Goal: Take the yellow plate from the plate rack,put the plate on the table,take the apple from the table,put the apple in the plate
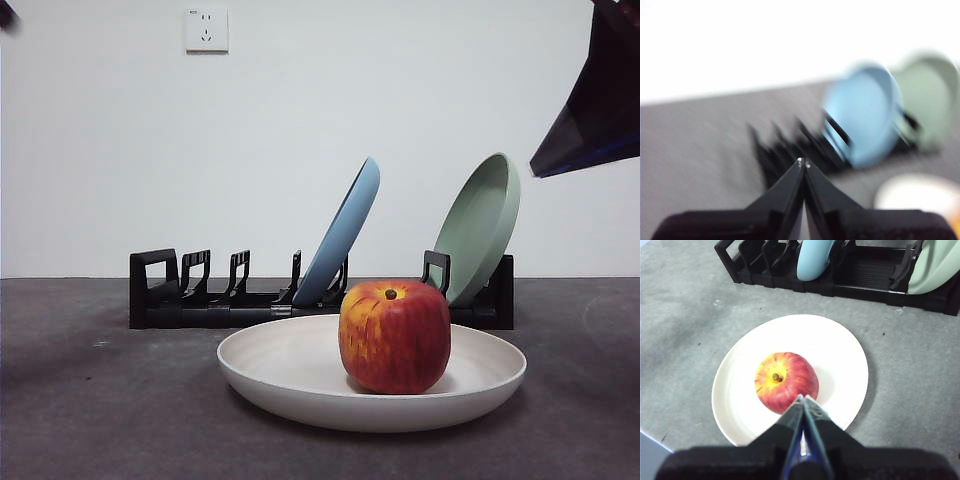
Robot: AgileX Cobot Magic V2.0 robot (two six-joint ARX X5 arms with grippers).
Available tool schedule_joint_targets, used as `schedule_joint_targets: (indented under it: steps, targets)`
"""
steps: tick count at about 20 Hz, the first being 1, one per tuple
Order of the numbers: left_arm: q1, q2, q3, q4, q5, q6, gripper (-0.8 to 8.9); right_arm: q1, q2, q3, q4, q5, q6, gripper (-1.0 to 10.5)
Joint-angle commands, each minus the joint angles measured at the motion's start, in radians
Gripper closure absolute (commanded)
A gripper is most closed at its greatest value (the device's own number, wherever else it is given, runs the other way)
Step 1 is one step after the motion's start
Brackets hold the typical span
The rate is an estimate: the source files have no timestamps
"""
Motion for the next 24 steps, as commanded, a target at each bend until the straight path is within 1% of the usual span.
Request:
schedule_joint_targets:
  steps: [1,2,4,6,8,12,16,21,24]
  targets:
    - [0.146,-0.082,-0.007,0.021,0.005,0.020,8.17,0.001,-0.002,-0.008,0.006,0.003,0.009,9.5]
    - [0.212,-0.116,-0.013,0.014,0.024,0.021,8.17,0.001,-0.002,-0.007,0.006,0.003,0.009,9.5]
    - [0.321,-0.174,-0.054,0.009,0.123,0.068,8.17,0.001,-0.002,-0.007,0.006,0.003,0.009,9.5]
    - [0.401,-0.227,-0.131,0.017,0.242,0.108,8.17,0.001,-0.002,-0.008,0.006,0.003,0.009,9.5]
    - [0.456,-0.267,-0.221,0.040,0.293,0.117,8.17,0.001,-0.002,-0.008,0.006,0.003,0.009,9.5]
    - [0.506,-0.321,-0.380,0.094,0.290,0.116,8.17,0.001,-0.002,-0.007,0.006,0.003,0.009,9.5]
    - [0.512,-0.364,-0.467,0.099,0.290,0.093,8.17,0.001,-0.002,-0.007,0.006,0.003,0.009,9.5]
    - [0.512,-0.400,-0.474,-0.017,0.294,0.084,8.17,0.001,-0.002,-0.007,0.006,0.003,0.009,9.5]
    - [0.512,-0.400,-0.474,-0.014,0.314,0.034,8.17,0.001,-0.002,-0.007,0.006,0.003,0.009,9.5]
